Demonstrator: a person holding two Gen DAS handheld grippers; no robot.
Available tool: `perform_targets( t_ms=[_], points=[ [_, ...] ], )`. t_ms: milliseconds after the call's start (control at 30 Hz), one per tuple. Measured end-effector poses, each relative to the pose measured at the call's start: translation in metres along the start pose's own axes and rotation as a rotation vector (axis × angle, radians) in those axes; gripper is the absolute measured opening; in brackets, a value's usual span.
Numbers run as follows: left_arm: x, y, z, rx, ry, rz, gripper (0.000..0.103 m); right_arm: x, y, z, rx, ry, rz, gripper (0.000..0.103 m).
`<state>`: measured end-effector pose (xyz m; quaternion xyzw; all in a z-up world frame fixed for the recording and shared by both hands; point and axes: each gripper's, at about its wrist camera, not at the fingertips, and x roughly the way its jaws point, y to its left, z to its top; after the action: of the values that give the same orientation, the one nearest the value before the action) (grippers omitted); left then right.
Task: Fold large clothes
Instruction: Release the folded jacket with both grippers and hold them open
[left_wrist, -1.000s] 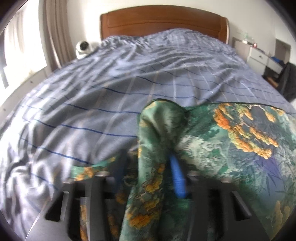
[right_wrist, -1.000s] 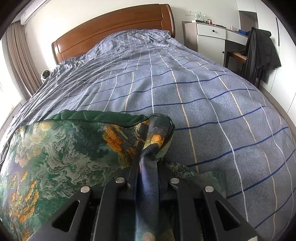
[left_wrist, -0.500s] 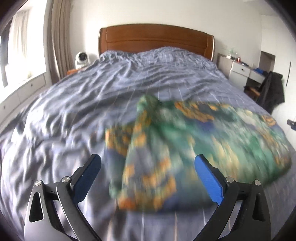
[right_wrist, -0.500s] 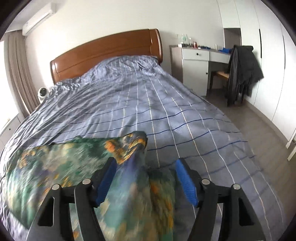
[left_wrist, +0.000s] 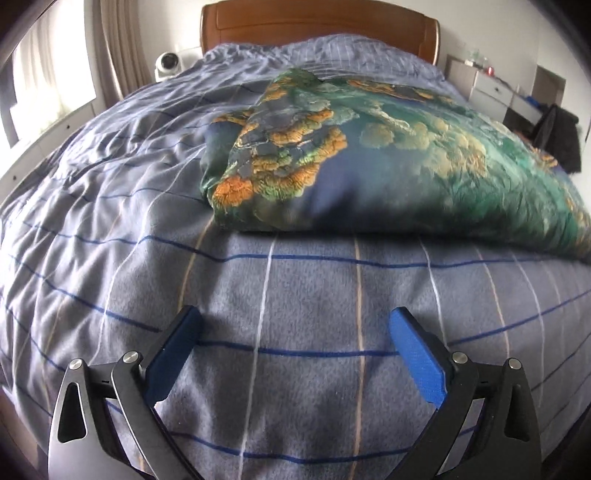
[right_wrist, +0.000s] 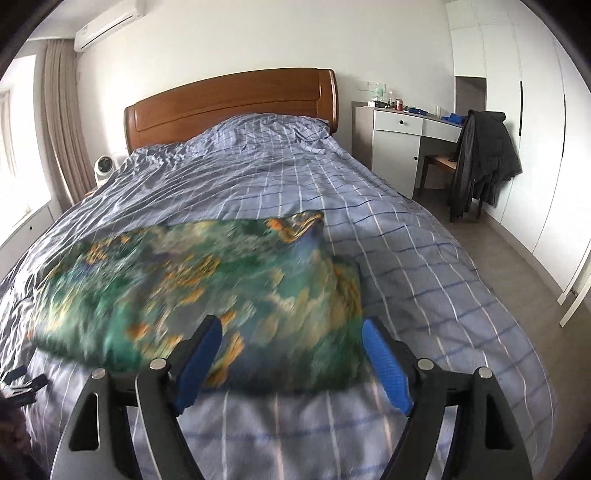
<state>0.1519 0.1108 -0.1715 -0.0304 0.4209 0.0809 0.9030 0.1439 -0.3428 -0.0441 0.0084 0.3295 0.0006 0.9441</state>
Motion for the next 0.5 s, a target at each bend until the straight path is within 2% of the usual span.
perform_targets(
  t_ms=[233,500],
  points=[
    [0.005,0.002,-0.006,-0.030,0.018,0.000,0.103,-0.020,0.021,-0.021,-0.010,0.013,0.037,0.080],
    [0.006,0.009,-0.007,-0.061,0.041,-0.041,0.103,-0.030,0.029,-0.024,-0.027,0.002,0.030,0.081]
  ],
)
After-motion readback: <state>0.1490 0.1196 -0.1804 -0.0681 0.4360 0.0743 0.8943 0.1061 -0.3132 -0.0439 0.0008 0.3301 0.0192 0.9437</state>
